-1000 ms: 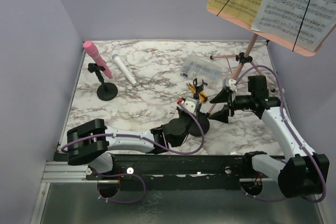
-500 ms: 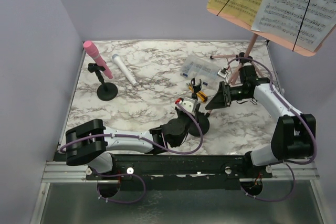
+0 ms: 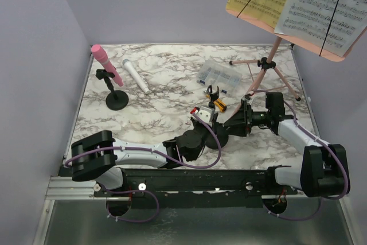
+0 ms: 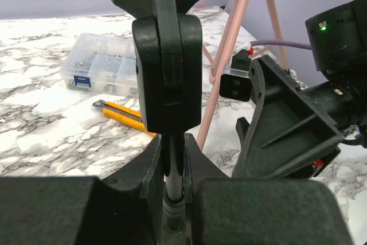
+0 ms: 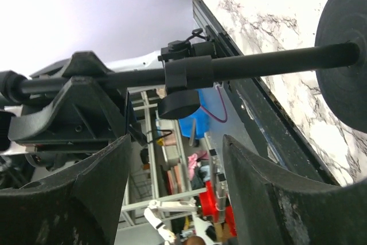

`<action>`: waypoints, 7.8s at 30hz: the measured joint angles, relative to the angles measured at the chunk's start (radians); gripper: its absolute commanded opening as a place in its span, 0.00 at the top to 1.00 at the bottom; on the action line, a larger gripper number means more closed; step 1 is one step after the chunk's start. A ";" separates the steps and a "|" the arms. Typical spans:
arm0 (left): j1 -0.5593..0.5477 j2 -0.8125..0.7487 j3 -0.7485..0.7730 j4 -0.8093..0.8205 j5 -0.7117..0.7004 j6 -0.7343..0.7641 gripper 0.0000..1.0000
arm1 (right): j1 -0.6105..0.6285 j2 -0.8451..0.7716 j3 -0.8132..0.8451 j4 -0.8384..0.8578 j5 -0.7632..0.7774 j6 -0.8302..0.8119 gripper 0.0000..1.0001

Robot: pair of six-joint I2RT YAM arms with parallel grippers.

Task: Pack up the instrument practice props
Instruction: Unscrew the knob on the microphone stand.

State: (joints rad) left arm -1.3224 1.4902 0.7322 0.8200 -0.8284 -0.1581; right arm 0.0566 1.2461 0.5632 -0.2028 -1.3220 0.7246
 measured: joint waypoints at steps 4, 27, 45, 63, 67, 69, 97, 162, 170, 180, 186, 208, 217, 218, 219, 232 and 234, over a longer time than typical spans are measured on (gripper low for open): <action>0.000 0.000 0.000 0.000 -0.002 -0.003 1.00 | 0.000 0.044 -0.011 0.122 -0.008 0.114 0.33; 0.000 0.001 0.000 0.000 -0.003 -0.009 1.00 | 0.006 0.041 -0.085 0.354 0.014 0.270 0.47; 0.001 0.008 0.003 0.001 -0.003 -0.031 1.00 | 0.043 -0.017 -0.201 0.600 0.156 0.571 0.52; 0.001 0.008 0.003 0.001 -0.003 -0.039 1.00 | 0.047 -0.004 -0.201 0.610 0.186 0.611 0.77; 0.001 0.008 0.003 0.001 -0.004 -0.041 1.00 | 0.047 -0.004 -0.201 0.610 0.194 0.605 0.83; 0.001 0.008 0.003 0.001 -0.004 -0.041 1.00 | 0.047 -0.005 -0.201 0.612 0.198 0.599 0.85; 0.003 0.010 0.003 0.001 -0.006 -0.044 1.00 | 0.049 -0.040 -0.171 0.628 0.204 0.303 0.65; 0.007 0.027 0.010 0.000 -0.018 -0.066 1.00 | 0.125 -0.091 0.029 0.223 0.135 -0.787 1.00; 0.005 0.031 0.010 0.000 -0.007 -0.061 1.00 | 0.132 -0.099 0.124 -0.127 0.078 -1.500 0.99; 0.002 0.034 0.012 0.000 0.009 -0.053 1.00 | 0.132 -0.129 0.137 -0.280 0.089 -1.882 0.80; 0.002 0.034 0.012 0.001 0.009 -0.058 1.00 | 0.135 -0.142 0.129 -0.325 0.114 -1.931 0.70; 0.002 0.034 0.012 0.000 0.010 -0.070 1.00 | 0.134 -0.143 0.140 -0.410 0.113 -1.764 0.57; 0.002 0.034 0.012 0.000 0.010 -0.071 1.00 | 0.135 -0.124 0.145 -0.362 0.101 -1.710 0.59; 0.002 0.034 0.012 0.000 0.010 -0.071 1.00 | 0.137 -0.122 0.148 -0.359 0.102 -1.709 0.60; 0.002 0.034 0.012 0.000 0.010 -0.071 1.00 | 0.138 -0.120 0.151 -0.356 0.103 -1.709 0.62; 0.003 0.038 0.014 0.001 0.010 -0.071 1.00 | 0.154 -0.114 0.174 -0.375 0.158 -1.849 0.84; 0.003 0.040 0.014 0.002 0.010 -0.070 1.00 | 0.154 -0.114 0.184 -0.397 0.174 -1.898 0.86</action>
State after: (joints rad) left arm -1.3193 1.5299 0.7464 0.8219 -0.8181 -0.2283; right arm 0.2108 1.1324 0.7475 -0.5995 -1.1484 -1.1736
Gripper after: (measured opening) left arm 0.149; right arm 0.176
